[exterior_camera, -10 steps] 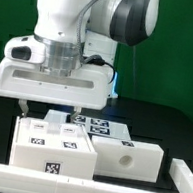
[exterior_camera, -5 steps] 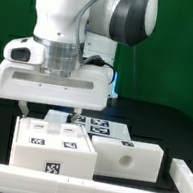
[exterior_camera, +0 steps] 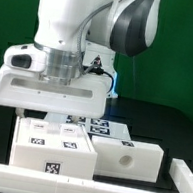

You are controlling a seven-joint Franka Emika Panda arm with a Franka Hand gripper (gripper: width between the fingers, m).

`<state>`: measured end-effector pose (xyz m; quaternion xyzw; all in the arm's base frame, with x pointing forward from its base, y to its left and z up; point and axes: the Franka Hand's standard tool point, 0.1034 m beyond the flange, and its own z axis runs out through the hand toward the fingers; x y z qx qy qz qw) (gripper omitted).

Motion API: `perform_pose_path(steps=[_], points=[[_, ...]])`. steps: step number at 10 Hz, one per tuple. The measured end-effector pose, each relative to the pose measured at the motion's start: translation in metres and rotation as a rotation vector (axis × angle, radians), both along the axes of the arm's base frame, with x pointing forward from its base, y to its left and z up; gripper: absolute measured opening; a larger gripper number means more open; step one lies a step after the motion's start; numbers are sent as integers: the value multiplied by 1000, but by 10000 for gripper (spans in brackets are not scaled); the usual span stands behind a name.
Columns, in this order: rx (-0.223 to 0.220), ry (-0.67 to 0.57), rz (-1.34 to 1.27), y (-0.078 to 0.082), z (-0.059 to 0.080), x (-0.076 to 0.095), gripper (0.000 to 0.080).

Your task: Assemble cabinet

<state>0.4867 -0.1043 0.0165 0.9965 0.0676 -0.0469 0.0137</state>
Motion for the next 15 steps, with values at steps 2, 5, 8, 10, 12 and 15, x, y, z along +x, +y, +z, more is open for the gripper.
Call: perform_pose_path(steps=[2, 5, 8, 10, 12, 15], points=[[-16, -4, -1, -4, -6, -1, 648], [-27, -15, -5, -4, -9, -2, 648], [-33, -25, 2, 1, -12, -4, 648], [-38, -35, 10, 0, -11, -2, 648], [-37, -49, 34, 0, -7, 7, 648], [-38, -47, 25, -1, -8, 5, 648]])
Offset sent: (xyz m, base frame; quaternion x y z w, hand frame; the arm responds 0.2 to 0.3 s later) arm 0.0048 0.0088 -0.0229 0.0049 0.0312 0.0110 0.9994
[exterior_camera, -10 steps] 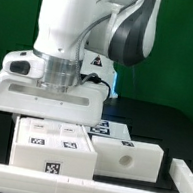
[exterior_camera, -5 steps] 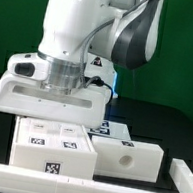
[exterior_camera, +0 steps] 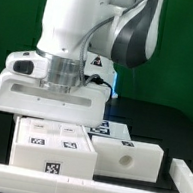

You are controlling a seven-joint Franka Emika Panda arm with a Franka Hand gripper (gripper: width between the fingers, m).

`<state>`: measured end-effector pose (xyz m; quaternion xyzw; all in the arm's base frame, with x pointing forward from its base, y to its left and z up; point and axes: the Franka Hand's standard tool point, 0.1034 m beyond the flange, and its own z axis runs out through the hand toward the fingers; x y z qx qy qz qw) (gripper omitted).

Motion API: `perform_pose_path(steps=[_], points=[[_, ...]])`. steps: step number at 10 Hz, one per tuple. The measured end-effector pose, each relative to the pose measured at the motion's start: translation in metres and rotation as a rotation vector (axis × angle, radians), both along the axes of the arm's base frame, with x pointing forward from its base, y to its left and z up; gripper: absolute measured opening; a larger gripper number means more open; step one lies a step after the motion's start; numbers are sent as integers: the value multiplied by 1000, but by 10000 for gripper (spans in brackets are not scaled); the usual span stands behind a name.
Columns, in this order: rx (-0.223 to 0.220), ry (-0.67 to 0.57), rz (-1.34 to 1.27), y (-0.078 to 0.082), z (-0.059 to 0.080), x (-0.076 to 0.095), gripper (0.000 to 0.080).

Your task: Assemble cabinet

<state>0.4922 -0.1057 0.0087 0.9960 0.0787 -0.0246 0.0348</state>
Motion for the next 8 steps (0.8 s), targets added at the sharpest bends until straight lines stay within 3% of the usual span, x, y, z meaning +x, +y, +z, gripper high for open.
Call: perform_pose_path(steps=[3, 8], points=[[3, 2, 49, -10, 0, -2, 648], [6, -12, 26, 1, -2, 4, 648]])
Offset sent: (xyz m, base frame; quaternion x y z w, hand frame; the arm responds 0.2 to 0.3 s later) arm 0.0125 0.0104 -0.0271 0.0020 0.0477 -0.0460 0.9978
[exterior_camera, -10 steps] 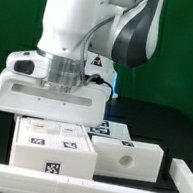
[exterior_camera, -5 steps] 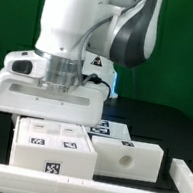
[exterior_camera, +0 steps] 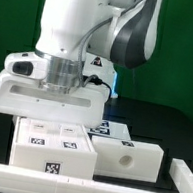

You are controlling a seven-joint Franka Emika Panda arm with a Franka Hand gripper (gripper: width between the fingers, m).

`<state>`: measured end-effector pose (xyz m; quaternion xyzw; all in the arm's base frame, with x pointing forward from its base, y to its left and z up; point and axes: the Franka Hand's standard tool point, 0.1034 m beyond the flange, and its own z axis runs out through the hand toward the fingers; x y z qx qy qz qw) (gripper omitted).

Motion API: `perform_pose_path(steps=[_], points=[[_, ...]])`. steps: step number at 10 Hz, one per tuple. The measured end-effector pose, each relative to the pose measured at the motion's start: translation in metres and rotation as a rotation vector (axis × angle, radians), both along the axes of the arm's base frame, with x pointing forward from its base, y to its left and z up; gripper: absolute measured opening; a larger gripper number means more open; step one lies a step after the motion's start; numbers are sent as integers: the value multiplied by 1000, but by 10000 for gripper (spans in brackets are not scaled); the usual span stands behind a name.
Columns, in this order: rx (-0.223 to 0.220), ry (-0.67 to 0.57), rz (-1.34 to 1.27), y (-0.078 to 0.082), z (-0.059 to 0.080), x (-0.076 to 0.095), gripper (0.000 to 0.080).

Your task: Assemble cabinet

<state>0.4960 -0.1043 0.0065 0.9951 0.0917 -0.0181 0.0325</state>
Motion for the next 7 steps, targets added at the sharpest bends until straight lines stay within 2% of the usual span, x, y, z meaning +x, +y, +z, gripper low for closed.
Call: perform_pose_path(steps=[3, 4, 5, 7], points=[[-1, -3, 0, 0, 0, 2, 648], [-1, -3, -2, 0, 0, 2, 603], [-1, -3, -5, -1, 0, 2, 603], [-1, 0, -7, -1, -1, 0, 329]])
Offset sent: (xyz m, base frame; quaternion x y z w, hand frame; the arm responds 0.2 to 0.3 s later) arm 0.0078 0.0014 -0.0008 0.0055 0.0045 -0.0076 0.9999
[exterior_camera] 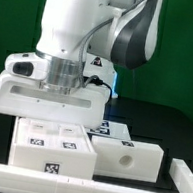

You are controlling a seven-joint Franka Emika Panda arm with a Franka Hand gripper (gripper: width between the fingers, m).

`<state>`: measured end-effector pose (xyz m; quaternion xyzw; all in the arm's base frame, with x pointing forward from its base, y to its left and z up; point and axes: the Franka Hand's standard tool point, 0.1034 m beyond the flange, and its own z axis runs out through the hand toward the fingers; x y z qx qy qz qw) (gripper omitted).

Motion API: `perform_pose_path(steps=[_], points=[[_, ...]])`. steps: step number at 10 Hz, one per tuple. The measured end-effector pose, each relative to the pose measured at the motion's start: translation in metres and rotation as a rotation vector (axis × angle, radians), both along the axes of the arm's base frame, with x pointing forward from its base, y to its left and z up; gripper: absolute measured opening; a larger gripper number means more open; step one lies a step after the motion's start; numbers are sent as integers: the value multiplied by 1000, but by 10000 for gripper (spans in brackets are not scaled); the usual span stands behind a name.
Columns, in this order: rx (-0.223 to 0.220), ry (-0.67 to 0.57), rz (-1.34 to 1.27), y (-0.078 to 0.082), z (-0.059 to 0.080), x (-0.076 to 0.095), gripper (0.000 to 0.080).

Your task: Assemble cabinet

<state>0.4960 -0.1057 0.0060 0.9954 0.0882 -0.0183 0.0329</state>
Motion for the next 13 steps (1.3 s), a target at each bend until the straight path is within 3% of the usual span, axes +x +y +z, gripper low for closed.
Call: perform_pose_path(steps=[1, 2, 3, 6, 8, 13], points=[[0, 0, -1, 0, 0, 0, 329], [0, 1, -4, -1, 0, -1, 141], [-1, 1, -5, -1, 0, -1, 43], [-1, 3, -18, -8, -1, -4, 3], [12, 8, -30, -11, 9, -4, 1], [67, 24, -43, -13, 69, 10, 1]])
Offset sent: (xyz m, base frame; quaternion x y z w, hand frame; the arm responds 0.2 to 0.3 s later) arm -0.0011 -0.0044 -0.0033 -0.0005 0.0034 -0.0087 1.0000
